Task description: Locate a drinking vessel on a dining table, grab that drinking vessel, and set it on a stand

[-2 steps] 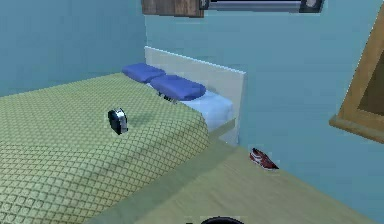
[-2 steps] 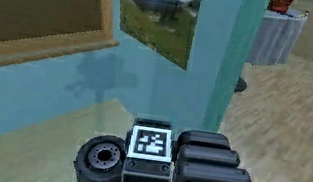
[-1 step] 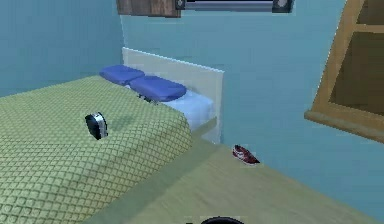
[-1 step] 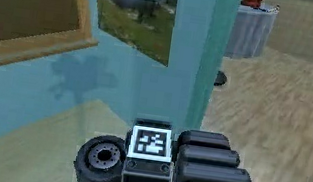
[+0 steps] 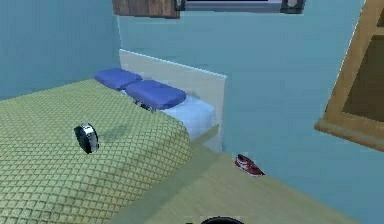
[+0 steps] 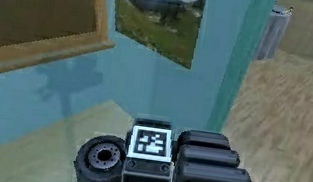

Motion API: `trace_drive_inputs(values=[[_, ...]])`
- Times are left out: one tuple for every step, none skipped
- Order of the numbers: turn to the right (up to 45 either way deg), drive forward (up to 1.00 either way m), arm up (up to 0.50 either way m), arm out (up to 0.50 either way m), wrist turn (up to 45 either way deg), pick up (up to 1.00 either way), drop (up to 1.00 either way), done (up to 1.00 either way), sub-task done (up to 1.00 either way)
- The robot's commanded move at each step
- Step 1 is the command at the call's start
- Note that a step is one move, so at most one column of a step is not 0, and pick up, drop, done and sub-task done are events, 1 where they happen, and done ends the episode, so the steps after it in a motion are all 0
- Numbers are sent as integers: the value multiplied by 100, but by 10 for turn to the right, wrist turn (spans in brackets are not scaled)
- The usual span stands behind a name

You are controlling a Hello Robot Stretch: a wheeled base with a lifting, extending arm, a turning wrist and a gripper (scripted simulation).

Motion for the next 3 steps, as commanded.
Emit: trace_drive_inputs(values=[[-450,0,0,0,0,0,0,0,0],[-450,0,0,0,0,0,0,0,0],[0,35,0,0,0,0,0,0,0]])
